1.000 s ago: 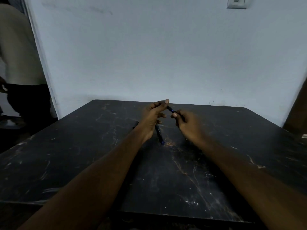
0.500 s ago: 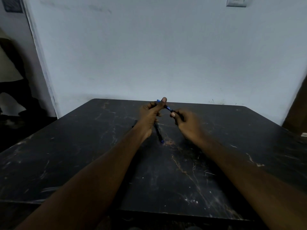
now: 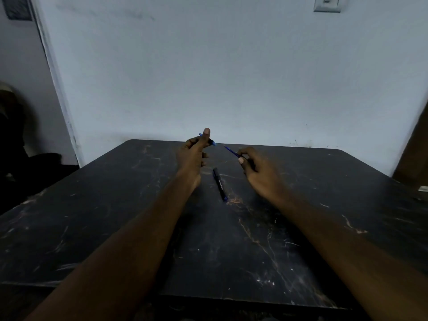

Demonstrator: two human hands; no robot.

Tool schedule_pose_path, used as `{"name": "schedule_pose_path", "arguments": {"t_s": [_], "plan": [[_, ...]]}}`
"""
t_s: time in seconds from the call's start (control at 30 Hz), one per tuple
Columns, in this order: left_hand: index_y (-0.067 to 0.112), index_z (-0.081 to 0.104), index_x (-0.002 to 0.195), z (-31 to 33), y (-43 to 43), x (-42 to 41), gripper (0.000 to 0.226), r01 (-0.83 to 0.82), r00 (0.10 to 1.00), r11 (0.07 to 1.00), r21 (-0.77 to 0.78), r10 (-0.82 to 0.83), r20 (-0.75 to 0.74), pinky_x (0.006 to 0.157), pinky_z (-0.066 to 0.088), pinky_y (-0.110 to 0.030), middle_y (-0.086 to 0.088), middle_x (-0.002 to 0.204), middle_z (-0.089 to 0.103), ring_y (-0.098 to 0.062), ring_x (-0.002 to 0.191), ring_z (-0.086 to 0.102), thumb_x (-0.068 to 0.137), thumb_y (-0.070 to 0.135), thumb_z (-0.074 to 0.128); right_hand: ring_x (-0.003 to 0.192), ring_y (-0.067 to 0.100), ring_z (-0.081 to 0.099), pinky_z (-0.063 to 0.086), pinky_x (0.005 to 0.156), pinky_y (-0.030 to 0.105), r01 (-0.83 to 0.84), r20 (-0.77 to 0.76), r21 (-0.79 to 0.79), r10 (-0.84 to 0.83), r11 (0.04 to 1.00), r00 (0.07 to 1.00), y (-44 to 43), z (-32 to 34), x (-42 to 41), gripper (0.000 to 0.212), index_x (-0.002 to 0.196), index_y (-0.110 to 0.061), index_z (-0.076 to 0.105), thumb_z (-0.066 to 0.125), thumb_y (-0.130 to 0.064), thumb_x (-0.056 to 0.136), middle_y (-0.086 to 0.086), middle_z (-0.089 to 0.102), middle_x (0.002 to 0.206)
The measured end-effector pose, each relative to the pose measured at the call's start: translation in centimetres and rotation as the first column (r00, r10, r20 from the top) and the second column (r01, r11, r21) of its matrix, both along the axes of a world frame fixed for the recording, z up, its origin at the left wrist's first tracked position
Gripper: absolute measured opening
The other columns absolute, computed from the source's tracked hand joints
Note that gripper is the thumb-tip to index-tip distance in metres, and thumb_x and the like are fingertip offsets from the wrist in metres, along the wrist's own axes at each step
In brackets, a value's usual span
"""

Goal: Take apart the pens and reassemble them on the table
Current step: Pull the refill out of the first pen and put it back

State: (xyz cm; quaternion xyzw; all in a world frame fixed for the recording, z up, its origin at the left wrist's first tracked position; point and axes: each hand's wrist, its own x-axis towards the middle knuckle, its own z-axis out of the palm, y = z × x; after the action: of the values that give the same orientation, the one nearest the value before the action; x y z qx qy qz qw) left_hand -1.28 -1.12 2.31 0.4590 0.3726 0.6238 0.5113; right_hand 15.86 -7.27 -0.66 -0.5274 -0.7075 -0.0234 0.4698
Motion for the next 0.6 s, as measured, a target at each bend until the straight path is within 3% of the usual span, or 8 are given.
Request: {"name": "schedule_pose_path", "arguments": {"t_s": [0.13, 0.23, 0.3, 0.43, 0.6], "plan": [[0.007, 0.072, 0.085, -0.2, 1.4, -2.0, 0.04, -0.045, 0.964, 0.979, 0.197, 0.095, -0.25, 0.049, 0.043, -0.018, 0.004, 0.071, 0.072, -0.003, 0.055, 0.053, 0.081, 0.047, 0.072, 0.063, 0.009, 0.055, 0.041, 0.058, 0.028, 0.026, -0.029, 0.001, -0.026, 1.0, 0.999, 0.1, 0.0, 0.2, 0.012, 0.108, -0.025, 0.055, 0.048, -0.026, 0.098, -0.016, 0.054, 0.069], [0.012, 0.067, 0.074, -1.1, 2.6, -3.3, 0.026, 0.017, 0.882, 0.955, 0.295, 0.125, -0.454, 0.069, 0.054, -0.036, -0.004, 0.064, 0.071, -0.016, 0.064, 0.064, 0.08, 0.035, 0.077, 0.067, 0.014, 0.058, 0.042, 0.062, 0.03, 0.01, -0.035, 0.017, -0.01, 1.0, 0.999, -0.1, 0.1, 0.1, 0.013, 0.108, -0.021, 0.057, 0.05, -0.024, 0.097, -0.011, 0.057, 0.073], [0.015, 0.062, 0.073, -2.1, 3.5, -3.8, 0.024, 0.026, 0.787, 0.95, 0.312, 0.173, -0.592, 0.073, 0.058, -0.043, -0.006, 0.062, 0.07, -0.02, 0.062, 0.067, 0.077, 0.03, 0.08, 0.07, 0.018, 0.06, 0.046, 0.064, 0.034, -0.002, -0.03, 0.024, 0.003, 1.0, 1.0, -0.2, 0.2, 0.0, 0.015, 0.108, -0.018, 0.059, 0.05, -0.023, 0.097, -0.002, 0.062, 0.077], [0.021, 0.063, 0.075, -3.3, 4.1, -4.4, 0.03, 0.004, 0.574, 0.951, 0.31, 0.252, -0.779, 0.071, 0.058, -0.04, 0.002, 0.061, 0.071, -0.017, 0.063, 0.069, 0.07, 0.044, 0.081, 0.069, 0.023, 0.061, 0.049, 0.065, 0.036, -0.007, -0.046, 0.022, 0.008, 1.0, 0.999, -0.3, 0.2, 0.1, 0.015, 0.109, -0.019, 0.059, 0.05, -0.023, 0.098, 0.003, 0.064, 0.075], [0.023, 0.067, 0.095, -3.1, 3.5, -4.6, 0.04, -0.015, 0.466, 0.965, 0.261, 0.238, -0.852, 0.078, 0.055, -0.037, 0.0, 0.08, 0.069, -0.018, 0.08, 0.066, 0.068, 0.048, 0.081, 0.07, 0.014, 0.061, 0.043, 0.062, 0.027, 0.005, -0.046, 0.014, -0.005, 1.0, 0.999, 0.1, 0.0, 0.1, 0.015, 0.109, -0.023, 0.059, 0.051, -0.025, 0.097, -0.012, 0.059, 0.077]]}}
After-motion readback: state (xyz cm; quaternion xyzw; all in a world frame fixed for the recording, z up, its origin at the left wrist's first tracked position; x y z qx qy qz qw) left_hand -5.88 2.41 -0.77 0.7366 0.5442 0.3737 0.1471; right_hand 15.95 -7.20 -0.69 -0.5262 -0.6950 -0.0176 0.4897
